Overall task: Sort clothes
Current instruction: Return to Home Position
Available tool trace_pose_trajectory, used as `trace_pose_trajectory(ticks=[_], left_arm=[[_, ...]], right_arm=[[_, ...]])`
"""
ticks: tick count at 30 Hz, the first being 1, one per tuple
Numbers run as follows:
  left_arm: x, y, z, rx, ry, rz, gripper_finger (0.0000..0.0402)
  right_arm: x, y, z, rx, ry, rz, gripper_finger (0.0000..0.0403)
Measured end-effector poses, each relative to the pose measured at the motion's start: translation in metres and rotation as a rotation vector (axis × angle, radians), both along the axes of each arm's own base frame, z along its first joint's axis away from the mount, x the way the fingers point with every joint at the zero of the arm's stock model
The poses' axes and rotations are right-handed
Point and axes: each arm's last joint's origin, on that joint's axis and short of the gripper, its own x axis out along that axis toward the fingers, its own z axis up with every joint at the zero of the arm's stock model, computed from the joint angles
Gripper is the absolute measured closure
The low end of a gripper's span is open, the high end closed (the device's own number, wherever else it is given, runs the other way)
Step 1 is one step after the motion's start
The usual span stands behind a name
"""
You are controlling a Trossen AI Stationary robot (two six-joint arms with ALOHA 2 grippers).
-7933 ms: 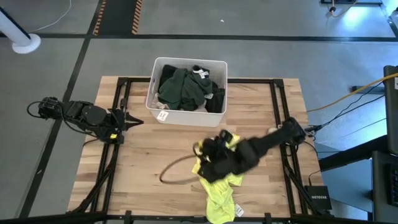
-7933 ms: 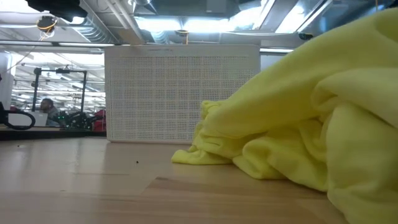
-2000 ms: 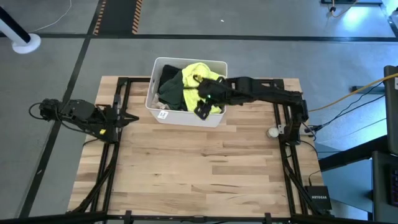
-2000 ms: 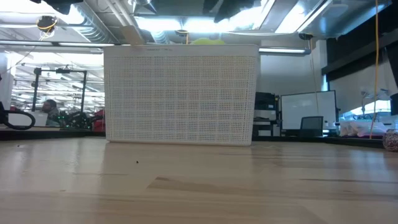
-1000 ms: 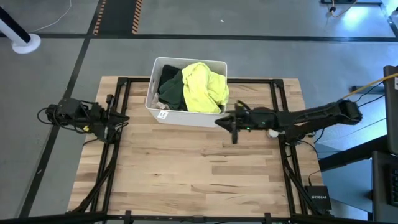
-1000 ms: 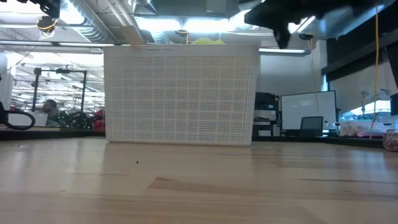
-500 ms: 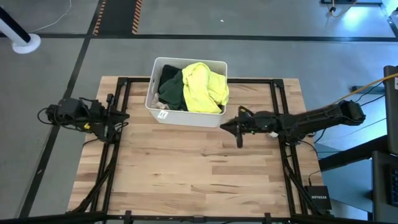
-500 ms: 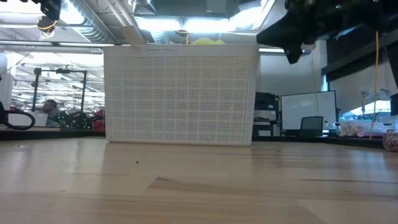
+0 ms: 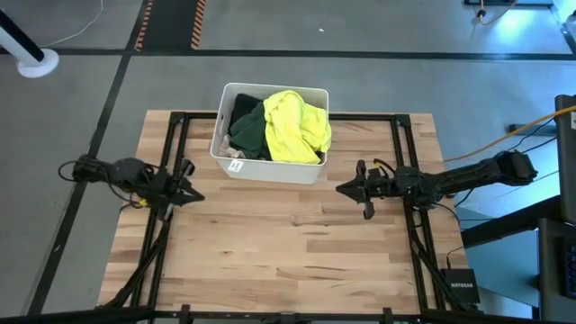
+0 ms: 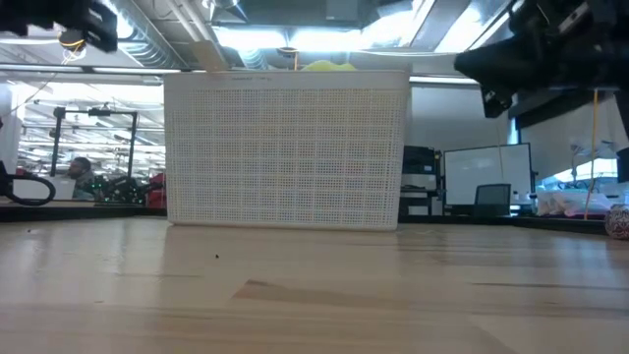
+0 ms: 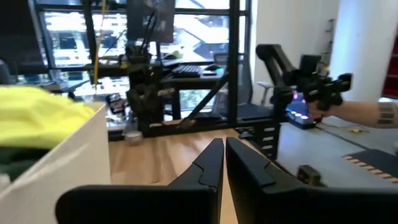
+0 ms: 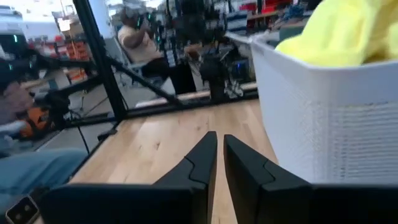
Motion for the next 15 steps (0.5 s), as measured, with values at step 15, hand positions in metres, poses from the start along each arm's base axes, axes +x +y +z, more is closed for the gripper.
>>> trace_pose_trajectory(ticks=[15], left_arm=[[0.024, 0.019, -0.055, -0.059, 0.062, 0.264, 0.0389]], right_arm=[[-0.012, -0.002, -0.008, -0.007, -0.028, -0.05, 0.0356]])
